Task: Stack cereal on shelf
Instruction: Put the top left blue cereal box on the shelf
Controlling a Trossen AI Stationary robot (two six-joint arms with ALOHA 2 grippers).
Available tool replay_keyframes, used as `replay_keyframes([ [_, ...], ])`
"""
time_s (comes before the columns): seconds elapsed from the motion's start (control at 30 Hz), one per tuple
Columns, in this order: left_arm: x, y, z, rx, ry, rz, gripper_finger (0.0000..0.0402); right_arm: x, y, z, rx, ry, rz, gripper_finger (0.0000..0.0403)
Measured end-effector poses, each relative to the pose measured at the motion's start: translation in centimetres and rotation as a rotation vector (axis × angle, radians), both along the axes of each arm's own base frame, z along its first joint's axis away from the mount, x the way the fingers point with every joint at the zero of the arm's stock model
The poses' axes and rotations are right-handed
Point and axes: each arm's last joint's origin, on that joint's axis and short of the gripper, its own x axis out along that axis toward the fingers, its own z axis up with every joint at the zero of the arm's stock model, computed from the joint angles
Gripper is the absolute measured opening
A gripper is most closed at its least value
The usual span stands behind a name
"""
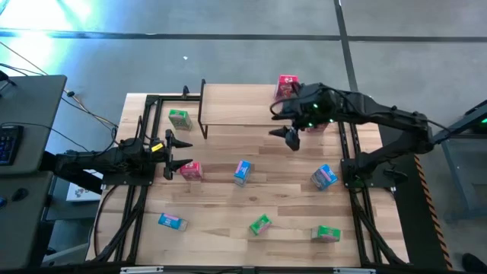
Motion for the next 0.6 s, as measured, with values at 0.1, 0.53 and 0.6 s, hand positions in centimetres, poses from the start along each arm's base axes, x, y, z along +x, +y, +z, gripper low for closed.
replay_keyframes([
  [0.1,0.0,0.0,0.0,0.0,0.0,0.0,0.027,-0.9,1.0,0.6,-0.045,-0.01,-0.008,0.025],
  [0.53,0.0,0.0,0.0,0.0,0.0,0.0,0.027,-8.6,2.4,-2.1,-0.042,-0.177,0.004,0.025],
  [0.6,0.0,0.0,0.0,0.0,0.0,0.0,0.027,-9.5,2.5,-3.0,-0.042,-0.195,0.003,0.025],
])
